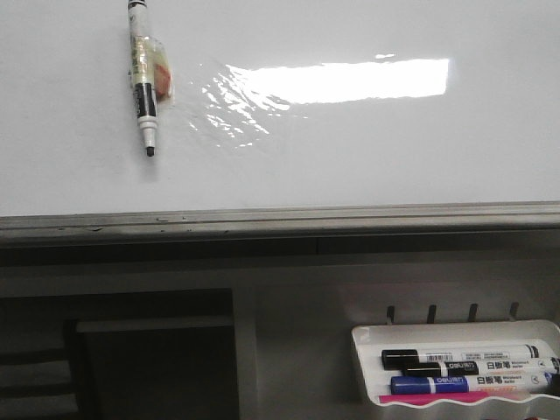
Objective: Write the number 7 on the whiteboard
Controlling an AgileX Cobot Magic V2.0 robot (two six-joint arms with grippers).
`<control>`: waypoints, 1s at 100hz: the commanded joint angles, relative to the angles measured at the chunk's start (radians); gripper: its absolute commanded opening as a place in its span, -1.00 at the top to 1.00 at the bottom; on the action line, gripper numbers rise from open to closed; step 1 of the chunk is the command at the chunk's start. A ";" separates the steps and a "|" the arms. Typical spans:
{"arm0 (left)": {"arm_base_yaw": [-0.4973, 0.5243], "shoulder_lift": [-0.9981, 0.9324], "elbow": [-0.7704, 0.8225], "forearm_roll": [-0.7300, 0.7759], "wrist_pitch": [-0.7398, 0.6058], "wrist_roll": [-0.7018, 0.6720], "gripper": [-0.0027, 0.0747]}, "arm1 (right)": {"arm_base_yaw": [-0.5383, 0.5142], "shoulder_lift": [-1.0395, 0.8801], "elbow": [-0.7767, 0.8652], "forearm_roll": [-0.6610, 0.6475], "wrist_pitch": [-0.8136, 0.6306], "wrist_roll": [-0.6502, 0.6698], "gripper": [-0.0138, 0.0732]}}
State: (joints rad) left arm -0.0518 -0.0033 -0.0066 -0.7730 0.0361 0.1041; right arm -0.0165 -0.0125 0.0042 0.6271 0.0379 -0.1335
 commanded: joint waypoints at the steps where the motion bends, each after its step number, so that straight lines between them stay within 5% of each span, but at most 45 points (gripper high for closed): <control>1: 0.000 -0.023 -0.073 0.001 0.013 -0.005 0.99 | 0.001 -0.012 -0.071 0.001 0.041 -0.026 0.81; 36: 0.000 0.328 -0.507 0.308 0.414 0.047 0.98 | 0.001 0.360 -0.397 -0.202 0.454 -0.031 0.80; 56: -0.008 0.454 -0.600 0.304 0.482 0.077 0.98 | 0.001 0.556 -0.538 -0.212 0.523 -0.070 0.79; 67: -0.045 0.480 -0.601 0.285 0.462 0.086 0.95 | 0.001 0.604 -0.565 -0.210 0.534 -0.070 0.55; 77: -0.081 0.500 -0.601 0.271 0.439 0.130 0.65 | 0.001 0.617 -0.572 -0.210 0.532 -0.070 0.03; 85: -0.101 0.521 -0.601 0.231 0.402 0.130 0.21 | 0.001 0.619 -0.572 -0.210 0.529 -0.070 -0.39; 90: -0.112 0.542 -0.601 0.192 0.376 0.130 -0.11 | 0.001 0.619 -0.572 -0.208 0.525 -0.070 -0.50; 100: -0.130 0.593 -0.601 0.124 0.339 0.138 -0.39 | 0.001 0.619 -0.572 -0.206 0.517 -0.070 -0.52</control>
State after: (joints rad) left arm -0.1591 0.5410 -0.5712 -0.5647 0.4788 0.2300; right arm -0.0149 0.5970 -0.5297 0.4100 0.6190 -0.1878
